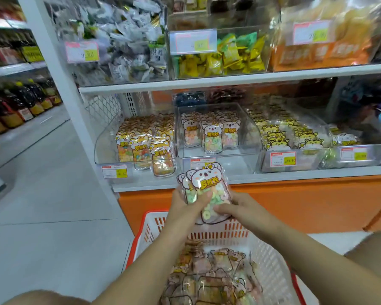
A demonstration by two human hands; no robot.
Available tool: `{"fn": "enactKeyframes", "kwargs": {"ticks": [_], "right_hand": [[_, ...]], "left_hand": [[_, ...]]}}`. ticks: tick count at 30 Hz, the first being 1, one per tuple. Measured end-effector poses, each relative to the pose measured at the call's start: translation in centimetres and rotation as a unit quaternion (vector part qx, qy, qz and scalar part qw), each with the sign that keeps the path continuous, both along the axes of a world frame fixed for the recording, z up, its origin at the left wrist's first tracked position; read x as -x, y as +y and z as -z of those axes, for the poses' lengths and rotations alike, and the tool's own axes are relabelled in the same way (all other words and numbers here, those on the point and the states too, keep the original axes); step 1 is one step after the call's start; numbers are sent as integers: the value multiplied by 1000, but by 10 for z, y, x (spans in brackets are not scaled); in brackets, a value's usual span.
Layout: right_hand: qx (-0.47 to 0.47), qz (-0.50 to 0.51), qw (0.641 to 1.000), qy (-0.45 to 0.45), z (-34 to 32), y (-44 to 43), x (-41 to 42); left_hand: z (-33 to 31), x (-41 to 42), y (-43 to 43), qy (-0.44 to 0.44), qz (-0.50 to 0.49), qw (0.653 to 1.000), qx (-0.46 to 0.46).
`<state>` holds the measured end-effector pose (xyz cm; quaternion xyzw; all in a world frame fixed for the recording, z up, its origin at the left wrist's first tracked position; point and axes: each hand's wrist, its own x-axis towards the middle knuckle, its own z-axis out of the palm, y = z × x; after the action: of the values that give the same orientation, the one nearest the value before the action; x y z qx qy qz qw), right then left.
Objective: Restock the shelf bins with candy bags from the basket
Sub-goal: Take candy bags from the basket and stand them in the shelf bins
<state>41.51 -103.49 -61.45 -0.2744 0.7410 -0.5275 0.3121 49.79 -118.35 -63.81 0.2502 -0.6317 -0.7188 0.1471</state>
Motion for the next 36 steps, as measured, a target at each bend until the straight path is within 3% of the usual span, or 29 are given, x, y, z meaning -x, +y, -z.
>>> {"fn": "enactKeyframes", "kwargs": {"ticks": [3,11,17,20,23,28,36], "right_hand": [[9,-35,999,27,-25,-1,11],[123,-9,992,-19,-77,-14,72],[113,22,982,147,-103,-25,125],[28,46,952,303,-97,-32,158],[-142,91,873,459,-81,-40,194],[-324,59,822,465,-62,-47,226],[-376,43,752,540,-50,-54,236]], "left_hand": [[-18,7,0,33,-1,999,40],[-70,50,-10,83,51,978,185],[-99,121,-40,62,70,951,294],[-89,162,-53,18,89,944,318],[-69,199,-59,-26,98,936,338],[-32,245,-64,-123,126,916,361],[-14,269,-58,-218,171,872,403]]}}
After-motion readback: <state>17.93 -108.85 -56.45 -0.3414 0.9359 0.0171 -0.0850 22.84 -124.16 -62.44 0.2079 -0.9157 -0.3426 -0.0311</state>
